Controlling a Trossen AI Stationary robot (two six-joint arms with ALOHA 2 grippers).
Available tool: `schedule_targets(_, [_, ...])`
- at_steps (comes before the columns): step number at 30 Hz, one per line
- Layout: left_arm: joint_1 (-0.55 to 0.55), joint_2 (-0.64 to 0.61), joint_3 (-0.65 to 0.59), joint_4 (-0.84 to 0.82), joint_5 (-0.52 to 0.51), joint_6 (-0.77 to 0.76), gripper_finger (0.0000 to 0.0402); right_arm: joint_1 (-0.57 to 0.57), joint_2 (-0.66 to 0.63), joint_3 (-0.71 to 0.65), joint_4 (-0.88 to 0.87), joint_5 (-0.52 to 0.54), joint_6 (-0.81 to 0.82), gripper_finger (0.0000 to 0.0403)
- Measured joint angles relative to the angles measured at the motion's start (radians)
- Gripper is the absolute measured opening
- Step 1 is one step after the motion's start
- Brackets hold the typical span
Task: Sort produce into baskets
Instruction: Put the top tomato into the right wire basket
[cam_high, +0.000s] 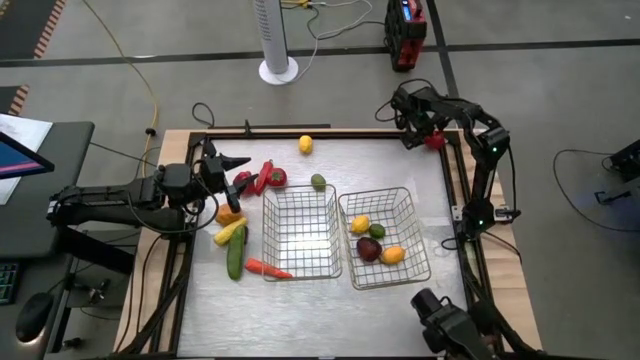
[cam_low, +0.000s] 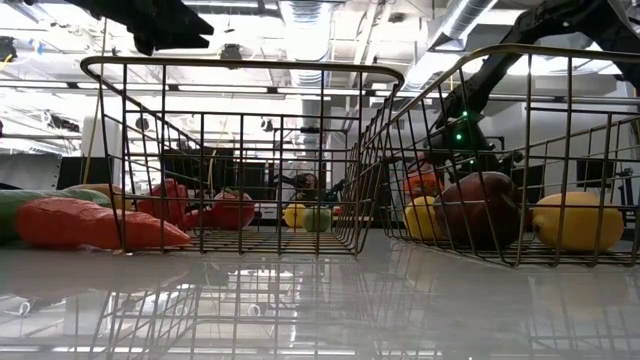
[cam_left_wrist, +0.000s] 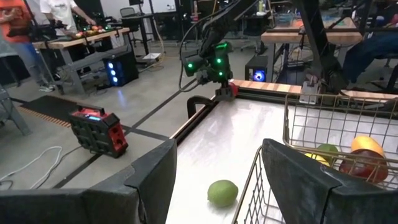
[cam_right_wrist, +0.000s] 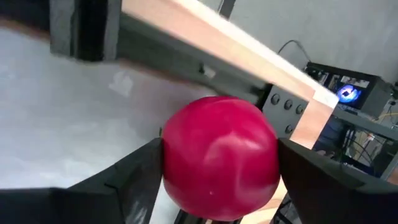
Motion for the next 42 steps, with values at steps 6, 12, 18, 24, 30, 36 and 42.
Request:
schedule_targets(6, [0.000, 0.000, 0.000, 0.000, 0.000, 0.000, 0.0224, 0.032, 0.000, 0.000, -0.097, -0.057, 0.000, 0.0306])
schedule_targets(12, [0.000, 0.000, 0.000, 0.001, 0.000, 0.000, 0.0224, 0.111, -0.035, 0.001, -0.199, -0.069, 0.015, 0.0304])
schedule_targets(18, [0.000, 0.000, 0.000, 0.005, -0.001, 0.000, 0.0224, 0.279, -0.158, 0.057, -0.264, -0.205, 0.062, 0.0303])
schedule_targets(24, [0.000, 0.000, 0.000, 0.010, -0.001, 0.000, 0.0224, 0.533, -0.351, 0.078, -0.263, -0.397, 0.108, 0.0302])
schedule_targets(30, [0.000, 0.000, 0.000, 0.010, 0.020, -0.012, 0.0224, 0.832, -0.546, 0.026, -0.128, -0.524, 0.204, 0.0302])
schedule_targets(36, [0.000, 0.001, 0.000, 0.020, 0.084, -0.014, 0.0224, 1.076, -0.649, -0.076, 0.037, -0.505, 0.347, 0.0329])
schedule_targets(42, [0.000, 0.022, 0.000, 0.090, 0.109, -0.015, 0.0224, 1.225, -0.642, -0.139, 0.055, -0.396, 0.414, 0.0380])
